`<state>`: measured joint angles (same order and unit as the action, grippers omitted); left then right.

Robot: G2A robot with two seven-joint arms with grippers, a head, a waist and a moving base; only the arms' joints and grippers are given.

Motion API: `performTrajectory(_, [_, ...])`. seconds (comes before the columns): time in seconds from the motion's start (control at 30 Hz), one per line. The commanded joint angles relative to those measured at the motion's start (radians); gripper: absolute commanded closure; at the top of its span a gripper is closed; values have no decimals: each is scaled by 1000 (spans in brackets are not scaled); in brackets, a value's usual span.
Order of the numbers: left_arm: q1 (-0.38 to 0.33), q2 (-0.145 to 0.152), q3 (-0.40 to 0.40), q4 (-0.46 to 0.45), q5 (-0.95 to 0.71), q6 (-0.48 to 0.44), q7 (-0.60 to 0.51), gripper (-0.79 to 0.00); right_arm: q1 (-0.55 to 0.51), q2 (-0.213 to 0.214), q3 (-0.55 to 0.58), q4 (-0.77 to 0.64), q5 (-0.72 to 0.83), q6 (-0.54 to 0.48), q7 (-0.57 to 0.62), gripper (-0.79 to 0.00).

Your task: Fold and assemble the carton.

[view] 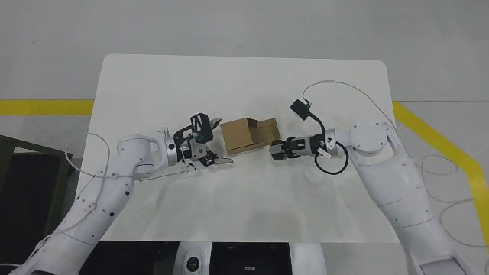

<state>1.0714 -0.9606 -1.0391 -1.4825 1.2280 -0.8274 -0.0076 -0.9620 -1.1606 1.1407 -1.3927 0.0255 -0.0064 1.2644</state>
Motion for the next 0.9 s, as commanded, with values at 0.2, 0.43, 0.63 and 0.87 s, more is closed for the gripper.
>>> performTrajectory(0.2, [-62, -23, 42, 39, -39, 33, -47, -785, 33, -9, -45, 60, 4, -19, -52, 0])
performTrajectory(0.43, [-91, -36, 71, 65, -1, 30, -37, -785, 94, -28, -106, 138, 28, -75, -87, 0])
performTrajectory(0.63, [-109, -44, 83, 88, 19, 23, -11, -785, 141, -44, -154, 197, 56, -113, -87, 0])
performTrajectory(0.87, [-128, -53, 98, 109, 30, -1, 1, -785, 195, -69, -212, 274, 92, -160, -98, 0])
